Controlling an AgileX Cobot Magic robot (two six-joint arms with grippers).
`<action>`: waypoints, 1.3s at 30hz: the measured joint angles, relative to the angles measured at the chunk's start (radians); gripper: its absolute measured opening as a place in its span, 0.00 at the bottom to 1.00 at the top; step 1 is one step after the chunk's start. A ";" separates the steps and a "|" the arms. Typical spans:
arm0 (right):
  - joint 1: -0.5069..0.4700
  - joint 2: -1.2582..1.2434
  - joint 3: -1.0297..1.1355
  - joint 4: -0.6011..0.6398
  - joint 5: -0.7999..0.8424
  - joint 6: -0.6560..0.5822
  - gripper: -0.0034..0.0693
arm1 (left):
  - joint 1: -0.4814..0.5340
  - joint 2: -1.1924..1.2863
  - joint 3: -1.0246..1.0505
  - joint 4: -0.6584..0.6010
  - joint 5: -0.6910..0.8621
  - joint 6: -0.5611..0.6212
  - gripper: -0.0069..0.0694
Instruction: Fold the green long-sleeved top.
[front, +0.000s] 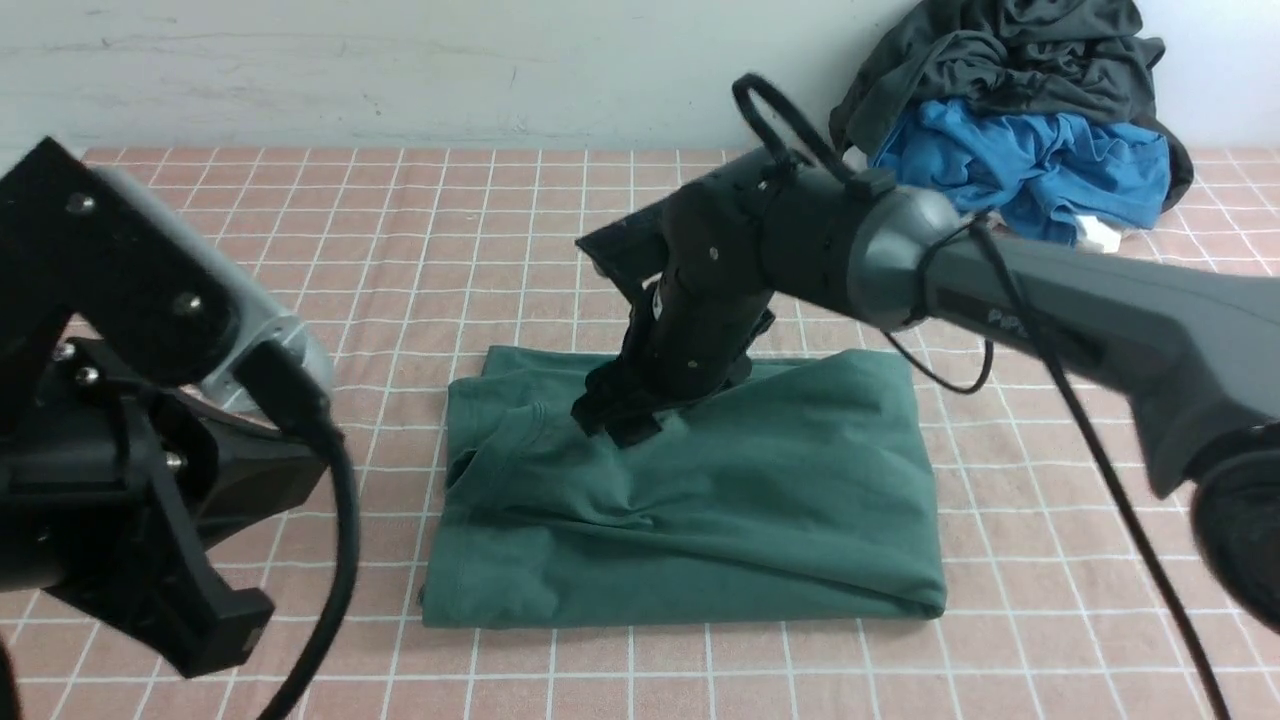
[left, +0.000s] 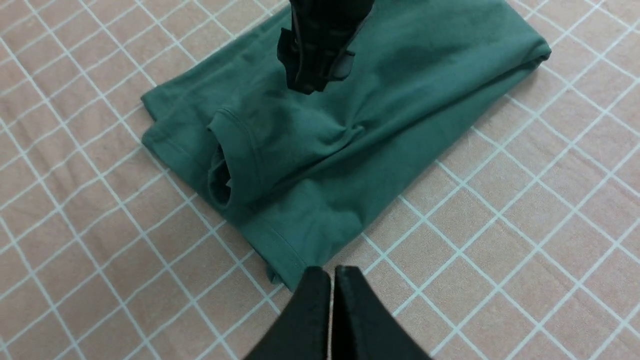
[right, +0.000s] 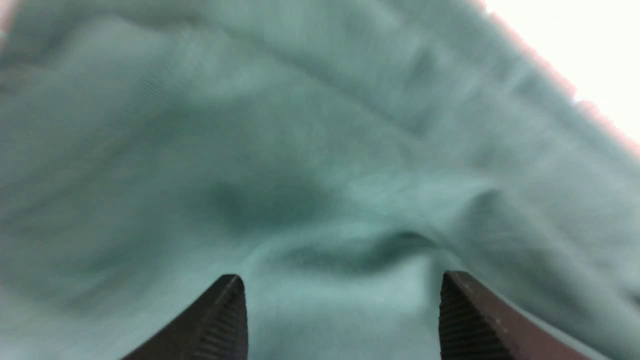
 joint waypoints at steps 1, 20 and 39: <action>0.000 -0.041 0.000 -0.003 0.012 -0.011 0.70 | 0.000 -0.035 0.014 0.005 0.000 -0.003 0.09; 0.000 -1.082 0.735 0.012 -0.258 -0.055 0.47 | 0.000 -0.778 0.460 0.282 -0.097 -0.480 0.09; 0.000 -1.617 1.056 0.020 -0.349 -0.045 0.03 | 0.000 -0.802 0.460 0.287 -0.115 -0.491 0.09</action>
